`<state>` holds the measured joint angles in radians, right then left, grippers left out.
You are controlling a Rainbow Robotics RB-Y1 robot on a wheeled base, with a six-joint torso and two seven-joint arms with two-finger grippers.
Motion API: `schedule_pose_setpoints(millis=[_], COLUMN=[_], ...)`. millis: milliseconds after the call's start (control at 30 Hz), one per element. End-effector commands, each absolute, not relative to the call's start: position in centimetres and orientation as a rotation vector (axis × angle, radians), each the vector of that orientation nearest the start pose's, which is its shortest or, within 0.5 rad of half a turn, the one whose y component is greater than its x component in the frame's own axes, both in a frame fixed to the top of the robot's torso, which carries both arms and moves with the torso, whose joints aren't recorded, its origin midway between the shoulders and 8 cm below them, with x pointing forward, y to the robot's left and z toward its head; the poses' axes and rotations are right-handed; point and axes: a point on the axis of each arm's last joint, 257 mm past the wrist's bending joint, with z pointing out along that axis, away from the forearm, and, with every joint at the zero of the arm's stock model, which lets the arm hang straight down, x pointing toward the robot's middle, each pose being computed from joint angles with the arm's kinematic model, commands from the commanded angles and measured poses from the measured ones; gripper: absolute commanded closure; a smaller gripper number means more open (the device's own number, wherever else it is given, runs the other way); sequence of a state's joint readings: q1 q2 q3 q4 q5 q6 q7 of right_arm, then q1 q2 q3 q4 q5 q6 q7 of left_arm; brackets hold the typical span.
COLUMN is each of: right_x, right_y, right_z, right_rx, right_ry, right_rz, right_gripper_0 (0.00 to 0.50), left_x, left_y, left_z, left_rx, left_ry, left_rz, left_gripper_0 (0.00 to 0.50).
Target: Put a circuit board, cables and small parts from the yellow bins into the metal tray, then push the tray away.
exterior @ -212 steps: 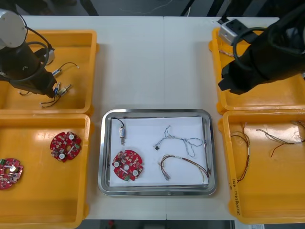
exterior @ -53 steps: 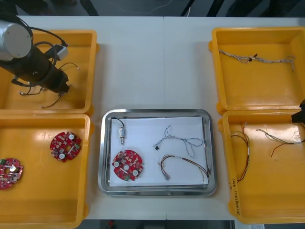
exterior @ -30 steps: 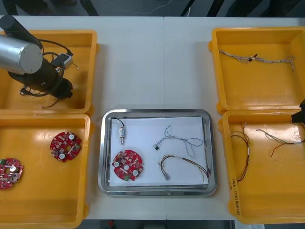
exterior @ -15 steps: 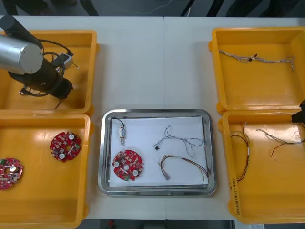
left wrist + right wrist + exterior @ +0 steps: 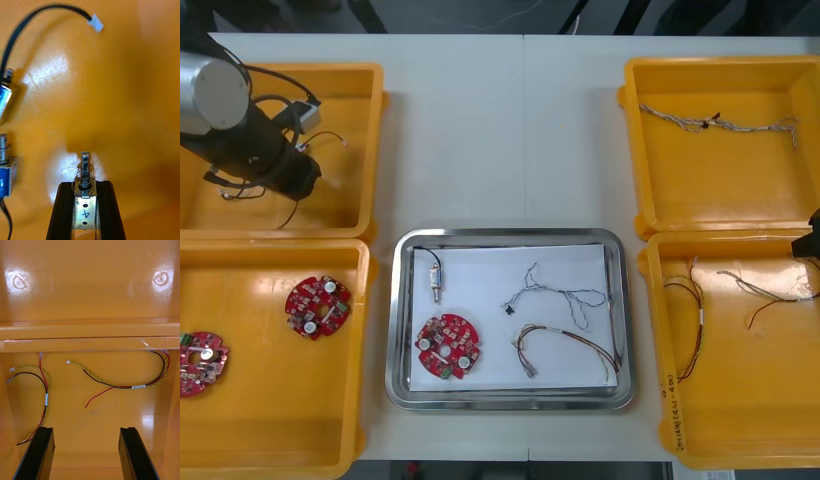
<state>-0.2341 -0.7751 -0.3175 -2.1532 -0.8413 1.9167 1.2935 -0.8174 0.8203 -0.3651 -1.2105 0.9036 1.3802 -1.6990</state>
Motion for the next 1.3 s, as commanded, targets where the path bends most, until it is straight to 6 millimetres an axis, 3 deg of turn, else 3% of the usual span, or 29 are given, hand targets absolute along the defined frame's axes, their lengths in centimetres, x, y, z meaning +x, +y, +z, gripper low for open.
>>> schedule_pose_setpoints(millis=[33, 433, 667, 867, 1300], right_x=[39.0, 39.0, 39.0, 39.0, 39.0], right_y=[-38.7, -38.7, -38.6, -38.6, -38.7], right_z=[-12.9, -12.9, -12.9, -12.9, -12.8], right_rx=[0.084, 0.085, 0.085, 0.091, 0.095], right_ry=[2.601, 2.601, 2.601, 2.600, 2.597], right_rz=[-0.048, -0.049, -0.047, -0.046, -0.050], right_gripper_0=[0.000, 0.000, 0.000, 0.000, 0.000], left_x=[56.8, 54.2, 51.8, 50.5, 49.4], left_y=[32.8, 33.2, 32.3, 29.2, 19.0], left_z=[-16.7, -12.0, -10.0, -9.2, -8.4], left_rx=[0.443, 0.419, 0.449, 0.481, 0.486], left_ry=[2.622, 2.656, 2.678, 2.668, 2.569], left_rz=[0.042, 0.067, 0.128, 0.120, -0.035], left_gripper_0=[0.500, 0.500, 0.500, 0.500, 0.500])
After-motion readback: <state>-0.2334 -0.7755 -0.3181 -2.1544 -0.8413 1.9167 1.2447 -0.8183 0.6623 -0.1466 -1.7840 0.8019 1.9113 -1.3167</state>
